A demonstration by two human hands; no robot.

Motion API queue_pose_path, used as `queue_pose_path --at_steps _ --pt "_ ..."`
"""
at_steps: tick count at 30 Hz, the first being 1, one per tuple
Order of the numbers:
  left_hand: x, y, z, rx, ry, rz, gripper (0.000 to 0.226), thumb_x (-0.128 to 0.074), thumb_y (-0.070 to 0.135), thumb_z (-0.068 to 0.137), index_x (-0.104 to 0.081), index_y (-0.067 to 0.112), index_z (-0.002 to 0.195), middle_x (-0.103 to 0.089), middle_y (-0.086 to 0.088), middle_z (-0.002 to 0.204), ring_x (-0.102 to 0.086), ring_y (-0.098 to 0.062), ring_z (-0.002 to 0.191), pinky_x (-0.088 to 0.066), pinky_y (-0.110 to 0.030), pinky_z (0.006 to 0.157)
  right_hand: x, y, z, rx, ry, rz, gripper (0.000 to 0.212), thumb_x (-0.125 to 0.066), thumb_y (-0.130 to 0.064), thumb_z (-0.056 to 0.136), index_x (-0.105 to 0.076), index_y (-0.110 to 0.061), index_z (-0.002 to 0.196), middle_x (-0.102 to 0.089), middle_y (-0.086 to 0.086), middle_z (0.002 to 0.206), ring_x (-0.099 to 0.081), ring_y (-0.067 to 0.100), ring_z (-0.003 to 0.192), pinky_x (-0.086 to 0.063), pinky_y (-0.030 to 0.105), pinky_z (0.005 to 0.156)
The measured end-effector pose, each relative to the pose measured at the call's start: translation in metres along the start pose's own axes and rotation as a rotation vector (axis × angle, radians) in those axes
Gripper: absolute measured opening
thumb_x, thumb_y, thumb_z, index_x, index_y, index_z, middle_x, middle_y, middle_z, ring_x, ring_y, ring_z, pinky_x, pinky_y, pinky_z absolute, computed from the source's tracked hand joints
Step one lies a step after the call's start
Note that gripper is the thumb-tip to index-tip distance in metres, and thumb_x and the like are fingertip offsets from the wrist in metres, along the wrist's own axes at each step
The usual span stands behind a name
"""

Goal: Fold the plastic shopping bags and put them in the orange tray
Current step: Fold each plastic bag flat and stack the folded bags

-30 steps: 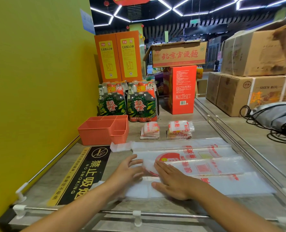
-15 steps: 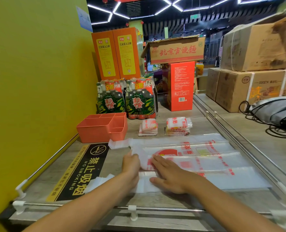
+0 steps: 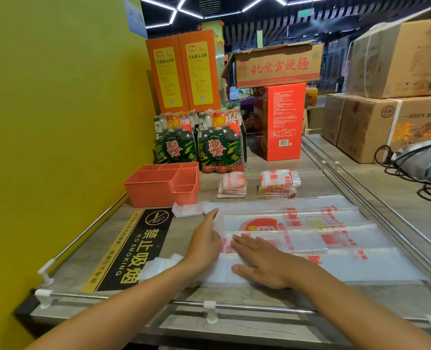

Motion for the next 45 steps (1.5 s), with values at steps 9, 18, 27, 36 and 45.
queue_pose_path --at_steps 9,18,27,36,45 --pt "-0.006 -0.013 -0.002 0.068 -0.01 -0.196 0.074 -0.044 -0.014 0.096 -0.024 0.024 0.156 -0.048 0.011 0.133 -0.054 0.003 0.106 -0.046 -0.002 0.073 -0.001 -0.002 0.001 0.013 0.008 0.016 0.069 -0.028 -0.056 0.106 0.001 -0.027 0.162 0.01 -0.008 0.168 0.011 0.008 0.153 0.008 0.031 0.122" --pt "-0.039 -0.013 -0.004 -0.196 -0.343 0.37 0.062 -0.035 -0.002 0.101 -0.018 0.012 0.159 -0.012 -0.004 0.168 -0.003 -0.013 0.155 0.004 -0.018 0.12 0.006 -0.008 -0.001 0.067 0.045 0.077 0.069 -0.036 -0.052 0.105 -0.008 -0.025 0.162 -0.001 -0.005 0.169 0.0 0.011 0.155 0.0 0.034 0.125" --pt "-0.054 -0.02 0.0 -0.206 -0.426 0.604 0.075 -0.03 0.053 0.103 0.001 0.017 0.161 0.003 -0.005 0.169 0.008 -0.015 0.155 0.004 -0.034 0.126 0.016 0.004 -0.006 -0.024 0.13 0.226 0.09 -0.052 -0.049 0.1 0.011 -0.029 0.16 0.008 -0.011 0.168 -0.005 0.011 0.154 -0.012 0.029 0.123" --pt "-0.042 -0.031 -0.012 -0.158 -0.494 0.724 0.084 -0.022 0.066 0.101 0.014 0.018 0.159 0.026 -0.001 0.164 0.025 -0.015 0.151 0.014 -0.03 0.117 0.002 0.003 -0.006 -0.056 -0.024 0.012 0.081 -0.031 -0.064 0.101 0.01 -0.028 0.161 0.019 -0.009 0.166 0.015 0.008 0.152 0.007 0.029 0.119" --pt "-0.03 -0.029 -0.005 -0.262 -0.491 0.701 0.07 -0.031 0.055 0.105 -0.011 0.018 0.16 -0.006 -0.003 0.167 -0.001 -0.019 0.153 -0.008 -0.038 0.126 0.009 0.007 0.0 -0.088 0.09 -0.006 0.078 0.0 -0.066 0.095 -0.003 -0.026 0.162 0.003 -0.008 0.169 0.004 0.011 0.155 0.004 0.029 0.121"
Point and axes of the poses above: each hand's wrist, its own z-axis towards the middle knuckle, its own x-axis out of the back of the hand, y = z × x, the point moved 8 cm from there along z, towards the middle knuckle
